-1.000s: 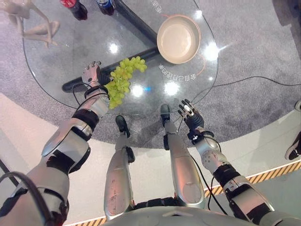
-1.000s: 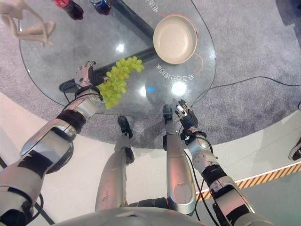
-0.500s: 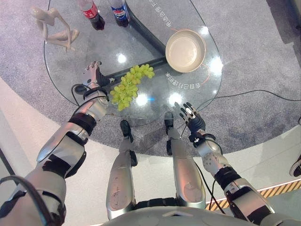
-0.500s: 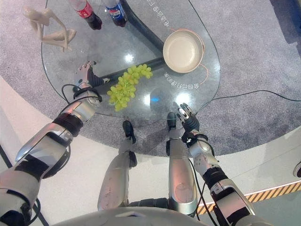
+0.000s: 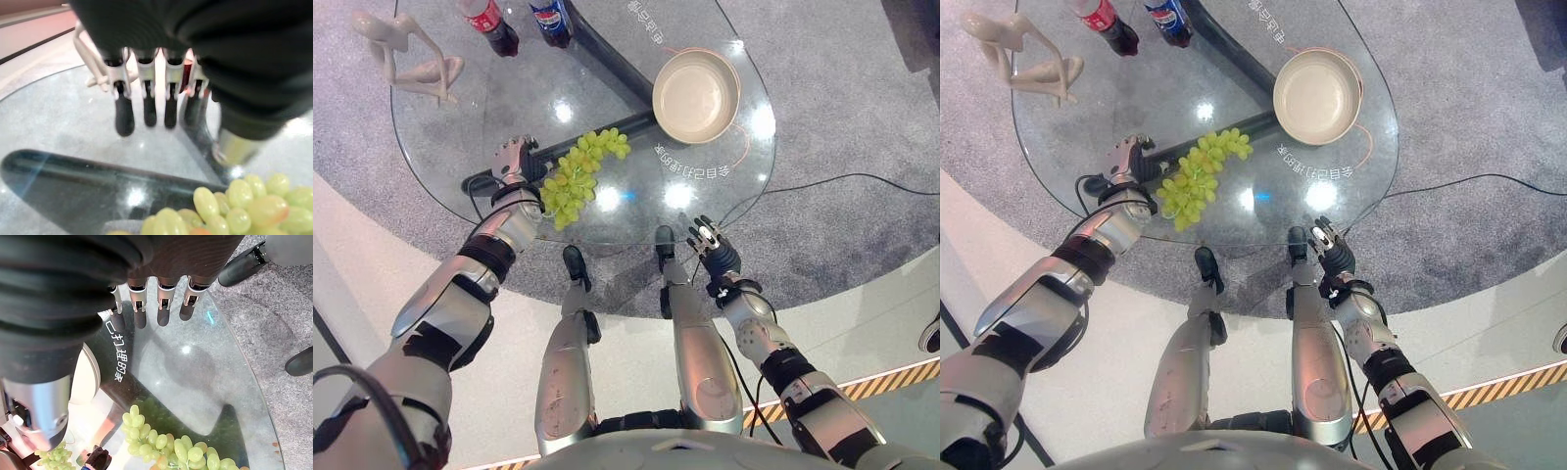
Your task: Pick up fruits into the plate
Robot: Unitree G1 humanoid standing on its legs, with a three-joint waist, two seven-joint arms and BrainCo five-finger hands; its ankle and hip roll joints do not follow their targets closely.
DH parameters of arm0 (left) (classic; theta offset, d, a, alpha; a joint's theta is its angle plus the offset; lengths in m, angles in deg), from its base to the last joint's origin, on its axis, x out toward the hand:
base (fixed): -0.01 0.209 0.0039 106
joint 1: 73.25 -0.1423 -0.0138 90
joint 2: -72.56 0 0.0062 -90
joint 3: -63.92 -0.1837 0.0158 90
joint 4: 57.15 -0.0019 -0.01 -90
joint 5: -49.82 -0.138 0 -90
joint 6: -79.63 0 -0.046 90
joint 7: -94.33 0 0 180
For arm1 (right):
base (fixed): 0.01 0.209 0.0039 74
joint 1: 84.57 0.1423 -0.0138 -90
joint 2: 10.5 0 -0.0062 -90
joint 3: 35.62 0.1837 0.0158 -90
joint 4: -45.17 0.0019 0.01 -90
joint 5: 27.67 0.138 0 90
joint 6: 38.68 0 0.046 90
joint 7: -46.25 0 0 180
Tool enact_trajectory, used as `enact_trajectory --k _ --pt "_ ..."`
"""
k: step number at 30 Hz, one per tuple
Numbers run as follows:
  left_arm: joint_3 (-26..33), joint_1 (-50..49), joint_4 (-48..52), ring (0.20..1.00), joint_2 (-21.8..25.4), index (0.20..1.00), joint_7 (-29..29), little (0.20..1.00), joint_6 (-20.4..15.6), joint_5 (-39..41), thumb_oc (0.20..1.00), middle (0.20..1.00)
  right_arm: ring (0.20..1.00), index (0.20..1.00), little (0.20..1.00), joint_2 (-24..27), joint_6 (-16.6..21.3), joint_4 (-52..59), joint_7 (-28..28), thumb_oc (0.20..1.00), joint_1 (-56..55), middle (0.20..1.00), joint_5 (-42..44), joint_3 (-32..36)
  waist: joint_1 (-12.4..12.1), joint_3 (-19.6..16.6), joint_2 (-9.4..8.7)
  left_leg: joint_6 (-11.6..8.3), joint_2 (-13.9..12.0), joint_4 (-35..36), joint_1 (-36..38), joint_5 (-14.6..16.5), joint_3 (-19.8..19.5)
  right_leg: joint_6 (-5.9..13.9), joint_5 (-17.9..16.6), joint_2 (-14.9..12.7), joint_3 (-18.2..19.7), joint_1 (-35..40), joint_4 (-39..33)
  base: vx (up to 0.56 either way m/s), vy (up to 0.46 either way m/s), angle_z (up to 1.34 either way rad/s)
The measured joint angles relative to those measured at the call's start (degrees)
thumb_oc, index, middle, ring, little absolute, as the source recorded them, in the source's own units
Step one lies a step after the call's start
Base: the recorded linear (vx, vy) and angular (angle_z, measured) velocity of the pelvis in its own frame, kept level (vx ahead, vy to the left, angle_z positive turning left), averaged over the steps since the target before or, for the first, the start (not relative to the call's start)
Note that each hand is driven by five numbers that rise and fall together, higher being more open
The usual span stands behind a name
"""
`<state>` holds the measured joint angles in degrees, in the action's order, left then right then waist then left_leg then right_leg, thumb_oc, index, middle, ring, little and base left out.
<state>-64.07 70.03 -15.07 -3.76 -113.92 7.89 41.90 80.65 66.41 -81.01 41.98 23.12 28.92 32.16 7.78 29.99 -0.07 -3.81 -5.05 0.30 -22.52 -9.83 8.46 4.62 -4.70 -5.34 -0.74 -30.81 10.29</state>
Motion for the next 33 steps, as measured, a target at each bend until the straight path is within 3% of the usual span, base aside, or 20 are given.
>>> enact_trajectory --k 7,8,9,23,33 --pt "0.0 -0.02 -0.02 0.2 0.02 0.2 0.04 0.2 0.03 -0.01 0.2 0.2 1.0 1.0 1.0 -0.01 -0.02 -0.01 -0.06 1.0 0.0 1.0 0.0 0.0 -0.27 0.0 0.0 0.01 0.01 0.0 0.54 -0.01 -0.08 0.01 0.01 -0.01 -0.02 0.37 0.28 0.0 0.0 0.0" --pt "0.0 -0.02 -0.02 0.297 0.02 0.297 0.05 0.297 0.02 -0.01 0.297 0.297 1.0 1.0 1.0 -0.01 -0.02 -0.01 -0.05 1.0 0.0 1.0 0.0 0.0 -0.26 0.0 0.0 0.03 0.01 0.0 0.55 -0.03 -0.08 0.01 0.01 -0.01 -0.01 0.37 0.3 0.0 0.0 0.0" --pt "0.0 -0.02 -0.02 1.0 0.02 1.0 0.06 1.0 -0.07 0.0 1.0 1.0 1.0 1.0 1.0 -0.01 -0.02 -0.06 -0.06 1.0 0.0 1.0 0.0 0.0 -0.21 0.0 0.0 0.02 0.01 0.0 0.58 -0.1 -0.07 0.01 0.01 -0.01 -0.01 0.37 0.32 0.0 0.0 0.0" --pt "0.01 -0.03 -0.02 1.0 0.01 1.0 0.04 1.0 -0.91 0.0 1.0 1.0 1.0 1.0 1.0 -0.01 -0.01 -0.11 -0.05 1.0 -0.01 1.0 -0.03 0.0 -0.19 0.0 0.0 0.0 0.0 0.05 0.47 -0.23 -0.05 0.01 0.02 -0.01 0.01 0.2 0.28 0.0 0.0 0.0" --pt "-0.37 1.31 -1.74 1.0 -1.79 1.0 0.04 1.0 1.73 0.02 1.0 1.0 1.0 1.0 1.0 -0.02 0.0 0.02 0.03 1.0 0.81 1.0 0.03 -0.12 0.35 0.0 0.0 0.0 -0.01 0.04 -3.02 -0.55 0.14 0.01 0.01 0.07 0.25 -3.7 0.92 -0.03 -0.031 -0.01"
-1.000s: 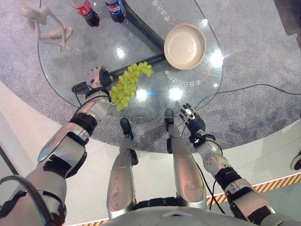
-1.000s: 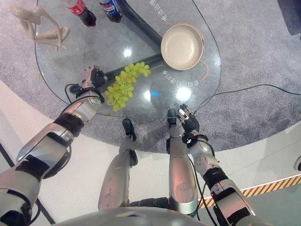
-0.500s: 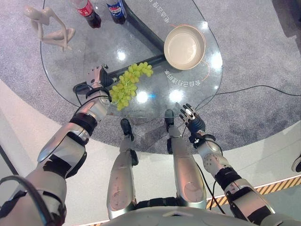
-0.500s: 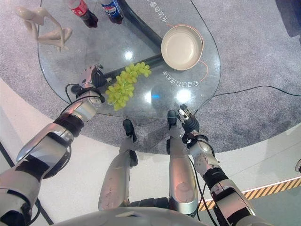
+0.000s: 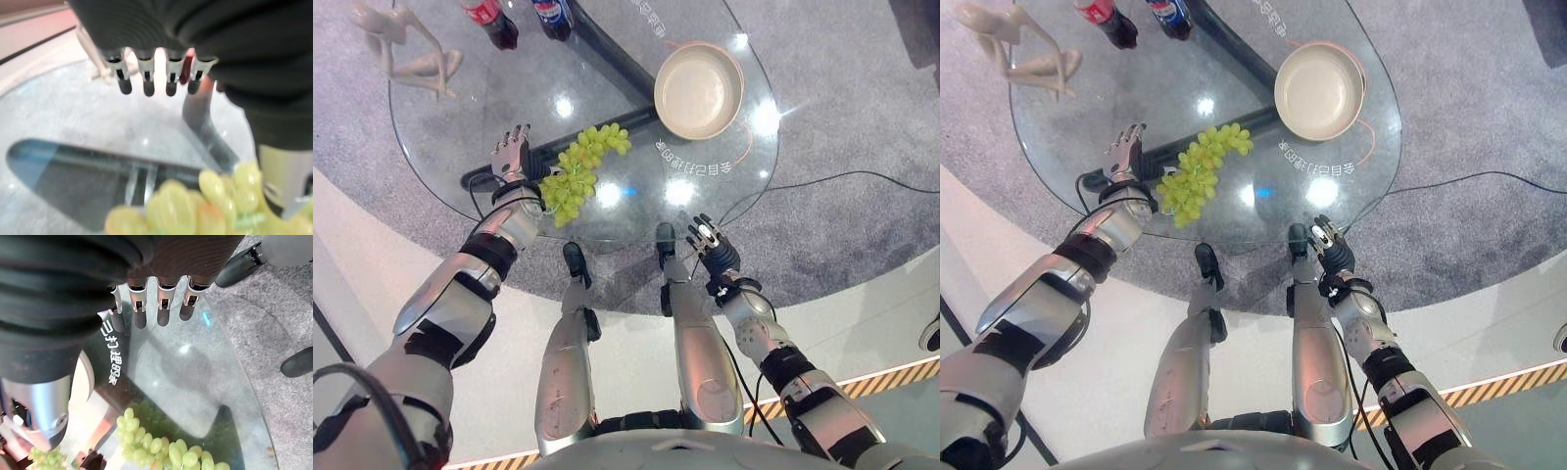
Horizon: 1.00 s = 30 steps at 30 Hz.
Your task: Pick up fruits into the plate
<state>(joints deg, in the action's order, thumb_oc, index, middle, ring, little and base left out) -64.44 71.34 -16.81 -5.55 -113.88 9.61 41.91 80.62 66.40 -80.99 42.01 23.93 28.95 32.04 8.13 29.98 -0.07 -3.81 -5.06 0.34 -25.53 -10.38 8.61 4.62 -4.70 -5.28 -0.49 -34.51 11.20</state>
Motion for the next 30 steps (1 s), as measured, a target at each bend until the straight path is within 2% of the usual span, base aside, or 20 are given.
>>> enact_trajectory --k 5,11,21,23,24,30 --pt "-0.79 0.93 -3.36 1.0 -2.33 1.0 0.0 1.0 0.3 0.11 1.0 1.0 1.0 1.0 1.0 0.06 0.09 0.54 0.02 1.0 0.41 1.0 0.13 -0.39 0.4 -0.02 -0.04 -0.01 0.01 0.0 -1.24 0.01 0.62 -0.02 0.0 0.09 0.53 -1.83 0.58 -0.05 -0.056 -0.04" --pt "-1.38 1.93 -6.06 1.0 -2.67 1.0 0.0 1.0 0.34 1.62 1.0 1.0 1.0 1.0 1.0 0.05 0.1 0.65 0.04 1.0 1.29 1.0 0.18 -1.1 1.8 0.0 -0.07 0.05 0.06 -0.07 -3.1 -0.04 1.26 -0.01 0.0 0.2 1.38 -4.56 1.64 -0.04 -0.049 -0.05" --pt "-1.43 2.91 -9.08 1.0 -3.98 1.0 -1.19 1.0 1.12 3.74 1.0 1.0 1.0 1.0 1.0 0.1 1.16 1.32 0.03 1.0 1.78 1.0 0.69 -1.14 2.5 -0.02 -0.1 0.05 -0.02 -0.08 -4.88 -0.02 2.21 0.01 0.01 0.6 2.55 -7.0 1.87 -0.04 -0.021 -0.04" --pt "-1.44 2.97 -9.75 0.335 -4.21 0.335 -1.3 0.335 1.14 3.96 0.335 0.335 1.0 1.0 1.0 0.09 1.16 1.86 0.02 1.0 1.78 1.0 0.69 -1.14 2.55 -0.02 -0.1 0.02 -0.03 -0.08 -4.89 0.01 2.28 0.01 0.01 0.64 2.65 -7.03 1.87 0.0 0.0 0.0" --pt "-1.41 3.0 -9.71 0.2 -4.31 0.2 -1.29 0.2 1.07 3.97 0.2 0.2 1.0 1.0 1.0 0.09 1.17 1.99 0.01 1.0 1.85 1.0 0.69 -1.14 2.54 -0.02 -0.11 0.01 -0.04 -0.08 -4.89 0.02 2.31 0.01 0.0 0.64 2.66 -7.03 1.87 0.0 0.0 0.0" --pt "-1.93 3.94 -9.78 0.2 -4.63 0.2 -1.22 0.2 0.6 3.99 0.2 0.2 1.0 1.0 1.0 0.08 1.19 2.38 -0.02 1.0 2.17 1.0 0.69 -1.14 2.43 -0.05 -0.16 0.0 -0.04 -0.1 -4.89 0.04 2.34 0.01 0.0 0.66 2.76 -7.04 1.89 0.0 0.0 0.0"
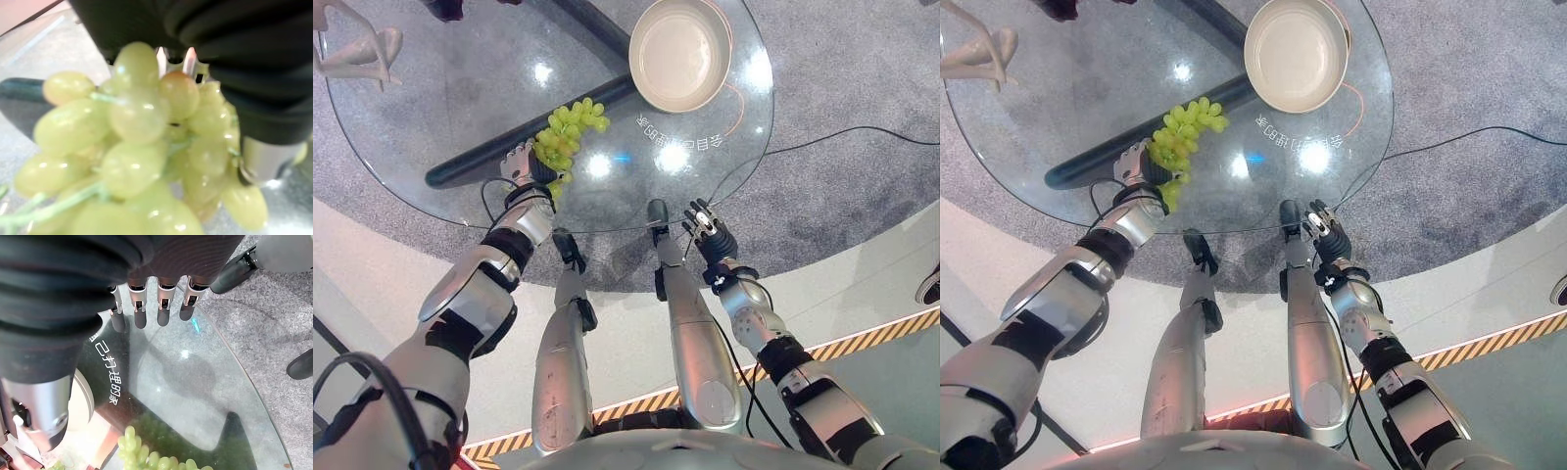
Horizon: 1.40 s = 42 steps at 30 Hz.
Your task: Pick up fruits into the plate
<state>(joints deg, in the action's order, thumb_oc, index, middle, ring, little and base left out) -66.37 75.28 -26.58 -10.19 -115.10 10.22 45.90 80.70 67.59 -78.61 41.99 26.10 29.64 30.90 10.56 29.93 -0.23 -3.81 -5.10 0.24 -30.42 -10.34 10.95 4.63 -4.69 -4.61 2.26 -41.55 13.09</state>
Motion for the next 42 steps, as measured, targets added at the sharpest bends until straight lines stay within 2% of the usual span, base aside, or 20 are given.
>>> enact_trajectory --k 16,26,30,34,42 --pt "-0.05 -0.02 -0.86 0.2 0.07 0.2 -0.06 0.2 0.01 -0.04 0.2 0.2 1.0 1.0 1.0 0.08 0.02 0.18 0.08 1.0 0.01 1.0 0.05 -0.06 0.04 -0.01 -0.02 0.0 -0.13 -0.06 -0.22 -0.01 -0.33 0.0 0.01 0.04 -0.37 0.0 0.11 0.0 -0.004 0.0" --pt "-0.01 -0.1 -0.88 0.2 0.27 0.2 -0.07 0.2 -1.31 -0.03 0.2 0.2 1.0 1.0 1.0 0.08 0.06 0.17 -0.01 1.0 -0.01 1.0 0.05 -0.05 0.13 -0.02 -0.11 0.0 -0.13 -0.07 -0.04 -0.03 -0.46 -0.02 -0.02 -0.03 -0.53 0.23 0.24 0.0 0.0 0.0" --pt "0.04 -1.85 -0.49 0.2 0.32 0.2 -0.16 0.2 -3.22 0.04 0.2 0.2 1.0 1.0 1.0 0.07 0.17 0.17 -0.08 1.0 -0.18 1.0 0.04 -0.05 0.54 0.08 -0.29 -0.01 -0.14 0.05 2.72 -0.01 -1.12 -0.01 0.01 -0.18 -1.31 3.53 -0.18 0.02 0.021 0.07" --pt "0.63 -3.35 2.05 0.2 1.46 0.2 -0.47 0.2 -4.17 0.64 0.2 0.2 1.0 1.0 1.0 -0.03 0.51 0.16 -0.07 1.0 -0.2 1.0 0.0 0.08 -0.17 0.08 -0.29 -0.01 -0.11 0.2 5.06 0.0 -1.22 0.27 0.21 -0.27 -1.37 6.24 -1.1 0.05 0.042 0.03" --pt "4.77 -8.28 10.67 0.2 4.89 0.2 -0.44 0.2 -8.46 1.66 0.2 0.2 1.0 1.0 1.0 0.04 0.56 0.48 -0.4 1.0 -3.33 1.0 -0.14 1.15 -1.41 0.09 -0.22 0.04 0.01 2.36 12.91 -0.14 -2.11 0.32 0.19 -0.58 -2.95 15.14 -3.98 0.08 0.041 0.06"
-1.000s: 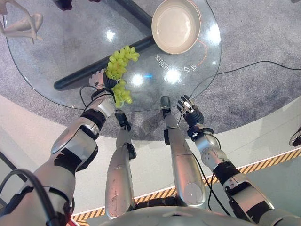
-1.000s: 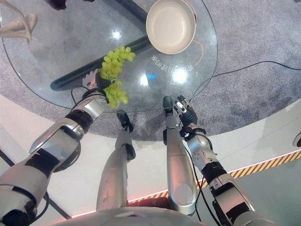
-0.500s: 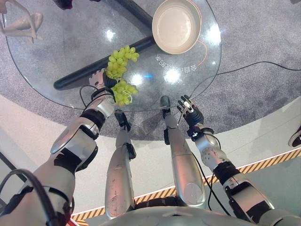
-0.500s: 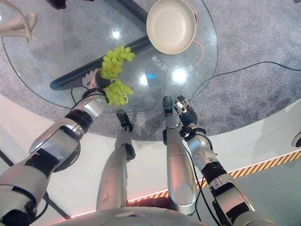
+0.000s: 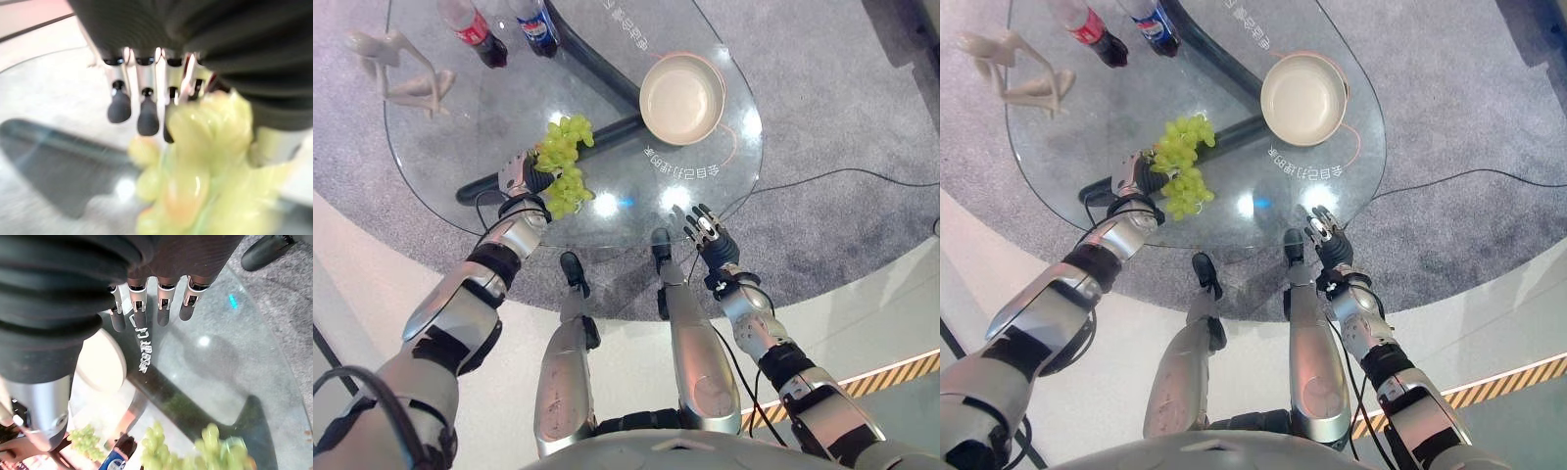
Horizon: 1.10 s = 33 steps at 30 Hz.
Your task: Pick up fruits into the plate
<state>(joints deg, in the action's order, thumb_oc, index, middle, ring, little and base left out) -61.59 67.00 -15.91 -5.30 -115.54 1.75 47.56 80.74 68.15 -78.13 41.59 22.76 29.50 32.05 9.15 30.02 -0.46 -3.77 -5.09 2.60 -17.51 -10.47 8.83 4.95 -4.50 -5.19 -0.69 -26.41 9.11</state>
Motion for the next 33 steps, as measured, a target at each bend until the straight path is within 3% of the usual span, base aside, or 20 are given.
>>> enact_trajectory --k 7,15,21,24,25,26,27,28,33 --pt "2.77 -4.28 9.43 0.2 4.58 0.2 1.1 0.2 -3.44 -0.14 0.2 0.2 1.0 1.0 1.0 0.19 0.48 3.69 -0.99 1.0 -3.56 1.0 -1.17 2.49 -1.54 0.07 0.18 -0.07 -0.08 2.45 7.87 0.03 -1.03 0.0 -0.51 0.01 -1.71 9.59 -4.45 0.1 0.02 0.1" --pt "7.87 -11.71 22.23 0.2 10.53 0.2 4.49 0.2 -4.87 -0.94 0.2 0.2 1.0 1.0 1.0 0.57 0.4 10.83 -1.91 1.0 -6.13 1.0 -5.84 6.06 -3.53 -0.24 0.53 -1.13 -0.75 2.47 13.21 1.18 -2.43 -0.01 -1.8 0.05 -3.67 18.8 -10.34 0.14 -0.013 0.12" --pt "11.32 -16.44 25.17 0.2 10.87 0.2 7.79 0.2 -4.73 -3.99 0.2 0.2 1.0 1.0 1.0 0.63 -0.7 15.85 -1.92 1.0 -6.43 1.0 -7.34 9.21 -4.29 -0.73 0.52 -1.47 -0.93 2.47 16.42 1.7 -3.09 -0.07 -1.85 0.36 -4.52 23.02 -11.6 0.13 0.003 0.05" --pt "11.58 -19.41 25.32 0.2 10.82 0.2 9.14 0.2 -4.77 -4.66 0.2 0.2 1.0 1.0 1.0 0.56 -2.24 15.87 -1.93 1.0 -7.75 1.0 -8.18 9.33 -4.35 -4.6 0.46 -1.42 -0.94 2.49 16.49 2.1 -3.15 -0.07 -1.85 0.37 -4.53 23.38 -12.24 0.11 0.011 0.0" --pt "11.66 -20.35 25.45 0.351 10.83 0.351 9.52 0.351 -4.83 -5.0 0.351 0.351 1.0 1.0 1.0 0.49 -2.86 15.86 -1.98 1.0 -8.61 1.0 -8.6 9.38 -4.36 -5.81 0.5 -1.43 -0.93 2.49 16.66 2.26 -3.14 -0.07 -1.84 0.35 -4.54 23.69 -12.52 0.1 0.008 0.01" --pt "11.68 -21.57 25.63 0.63 10.82 0.63 9.97 0.63 -4.99 -6.17 0.63 0.63 1.0 1.0 1.0 0.41 -3.48 15.83 -2.1 1.0 -9.95 1.0 -9.03 9.5 -4.33 -7.21 0.48 -1.42 -0.92 2.49 17.15 2.39 -3.11 -0.07 -1.85 0.3 -4.56 24.41 -13.1 0.05 0.001 0.0" --pt "11.68 -21.57 25.63 0.63 10.82 0.63 9.97 0.63 -4.99 -6.17 0.63 0.63 1.0 1.0 1.0 0.41 -3.48 15.83 -2.1 1.0 -9.95 1.0 -9.03 9.5 -4.33 -7.21 0.48 -1.42 -0.92 2.49 17.15 2.39 -3.11 -0.07 -1.85 0.3 -4.56 24.41 -13.1 0.05 0.005 0.0" --pt "12.04 -23.01 26.21 1.0 10.82 1.0 10.43 1.0 -5.12 -7.27 1.0 1.0 1.0 1.0 1.0 0.37 -4.12 15.73 -2.25 1.0 -11.32 1.0 -9.1 9.65 -4.37 -8.46 0.48 -1.46 -0.95 2.5 17.73 2.67 -3.06 -0.05 -1.83 0.26 -4.59 25.1 -13.36 0.05 0.014 0.01" --pt "13.91 -26.9 27.83 1.0 10.82 1.0 11.02 1.0 -5.66 -8.51 1.0 1.0 1.0 1.0 1.0 0.45 -5.67 15.38 -3.04 1.0 -14.68 1.0 -9.12 10.32 -4.39 -10.14 0.61 -1.47 -0.93 2.51 19.23 3.12 -2.74 -0.04 -1.83 0.04 -4.51 26.77 -14.28 0.05 0.025 -0.03"
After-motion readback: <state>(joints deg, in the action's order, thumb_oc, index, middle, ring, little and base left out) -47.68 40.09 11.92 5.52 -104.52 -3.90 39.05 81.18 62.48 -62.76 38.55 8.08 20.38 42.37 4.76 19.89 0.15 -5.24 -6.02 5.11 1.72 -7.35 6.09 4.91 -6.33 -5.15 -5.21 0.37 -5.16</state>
